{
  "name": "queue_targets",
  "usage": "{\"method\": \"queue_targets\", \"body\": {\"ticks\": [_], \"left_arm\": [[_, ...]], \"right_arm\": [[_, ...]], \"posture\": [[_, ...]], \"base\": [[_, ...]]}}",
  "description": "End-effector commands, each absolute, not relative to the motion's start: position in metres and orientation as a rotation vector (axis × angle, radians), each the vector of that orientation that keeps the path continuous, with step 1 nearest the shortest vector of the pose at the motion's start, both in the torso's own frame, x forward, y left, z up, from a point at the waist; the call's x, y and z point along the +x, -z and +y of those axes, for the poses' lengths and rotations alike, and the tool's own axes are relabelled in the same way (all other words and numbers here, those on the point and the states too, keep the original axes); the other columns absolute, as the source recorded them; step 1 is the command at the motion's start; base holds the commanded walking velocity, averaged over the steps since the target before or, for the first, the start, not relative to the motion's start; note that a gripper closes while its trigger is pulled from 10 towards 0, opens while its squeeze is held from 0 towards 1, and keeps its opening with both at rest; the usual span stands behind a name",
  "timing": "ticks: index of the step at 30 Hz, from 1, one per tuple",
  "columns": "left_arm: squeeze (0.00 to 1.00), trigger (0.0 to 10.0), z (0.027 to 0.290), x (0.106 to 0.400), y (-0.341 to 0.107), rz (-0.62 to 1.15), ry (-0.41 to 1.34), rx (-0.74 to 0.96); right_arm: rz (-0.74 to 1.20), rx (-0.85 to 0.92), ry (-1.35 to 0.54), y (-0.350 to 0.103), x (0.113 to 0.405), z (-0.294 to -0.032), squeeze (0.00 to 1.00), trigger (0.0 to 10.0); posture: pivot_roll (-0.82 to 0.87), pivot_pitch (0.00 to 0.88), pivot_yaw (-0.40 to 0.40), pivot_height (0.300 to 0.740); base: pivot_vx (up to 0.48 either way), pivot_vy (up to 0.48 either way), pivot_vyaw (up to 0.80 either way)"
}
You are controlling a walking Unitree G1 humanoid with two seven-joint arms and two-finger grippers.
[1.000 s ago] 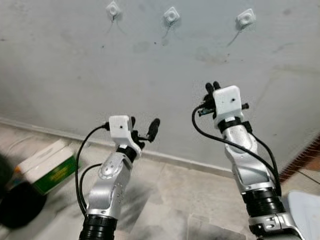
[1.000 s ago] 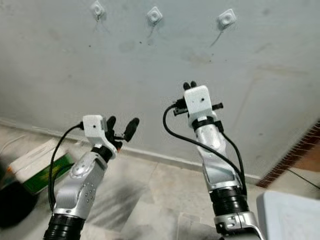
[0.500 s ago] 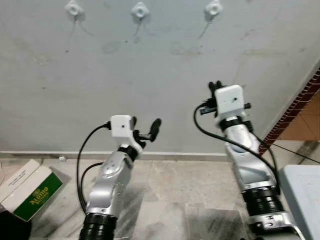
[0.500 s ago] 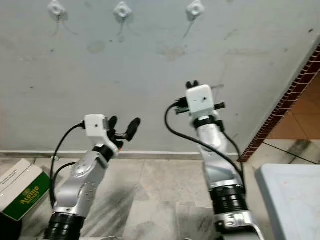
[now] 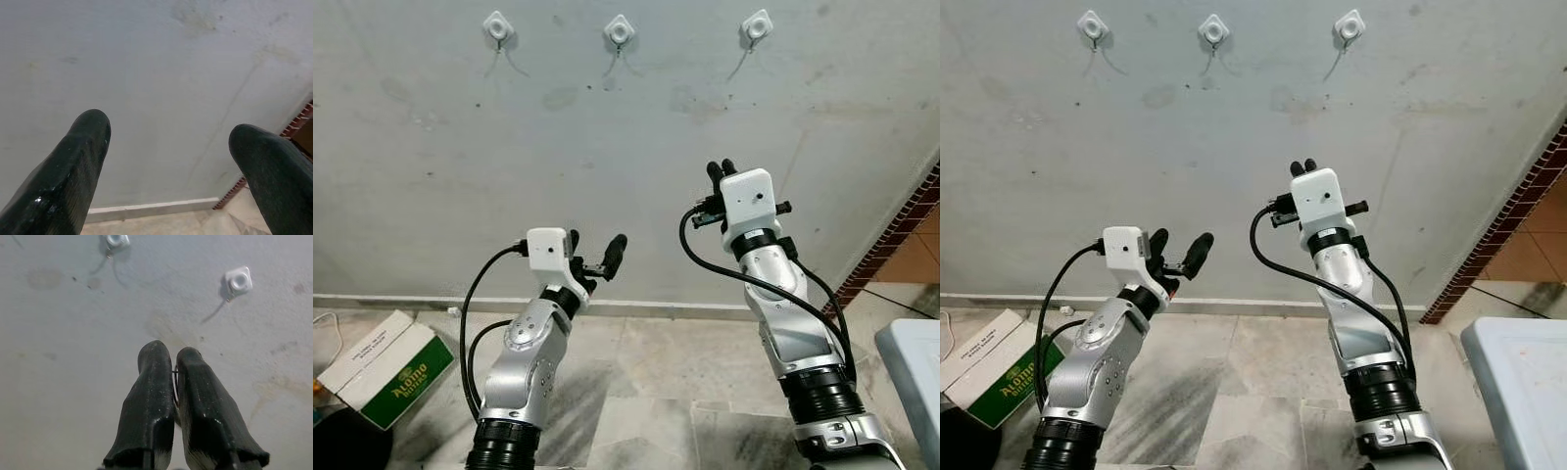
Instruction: Hang keys on a hook
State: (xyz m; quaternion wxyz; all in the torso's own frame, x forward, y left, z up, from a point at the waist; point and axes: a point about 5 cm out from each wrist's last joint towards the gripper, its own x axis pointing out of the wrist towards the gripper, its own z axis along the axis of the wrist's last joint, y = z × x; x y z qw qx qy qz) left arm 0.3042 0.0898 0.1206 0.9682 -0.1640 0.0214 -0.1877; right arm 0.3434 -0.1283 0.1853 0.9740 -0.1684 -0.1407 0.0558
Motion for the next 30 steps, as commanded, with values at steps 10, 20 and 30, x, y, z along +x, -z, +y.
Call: {"method": "queue_targets", "body": {"ticks": [10,20,30], "left_arm": [[0.00,10.0,0.0887,0.3035,-0.1249,0.023,0.401,-0.349],[0.00,10.0,0.0899,0.3025,-0.1244,0.024,0.400,-0.351],[0.00,10.0,0.0885,0.3026,-0.1241,0.027,0.411,-0.353]], "right_arm": [[-0.315,-0.346,-0.098,-0.1948,0.3462,-0.1294,0.00,10.0],[-0.319,-0.343,-0.098,-0.1956,0.3471,-0.1268,0.00,10.0],[-0.319,-0.345,-0.095,-0.1951,0.3468,-0.1273,0.00,10.0]], "posture": [[-0.03,0.091,0.043,0.740],[-0.02,0.092,0.043,0.740],[-0.03,0.092,0.045,0.740]], "base": [[0.333,0.000,0.00],[0.342,0.000,0.00],[0.365,0.000,0.00]]}}
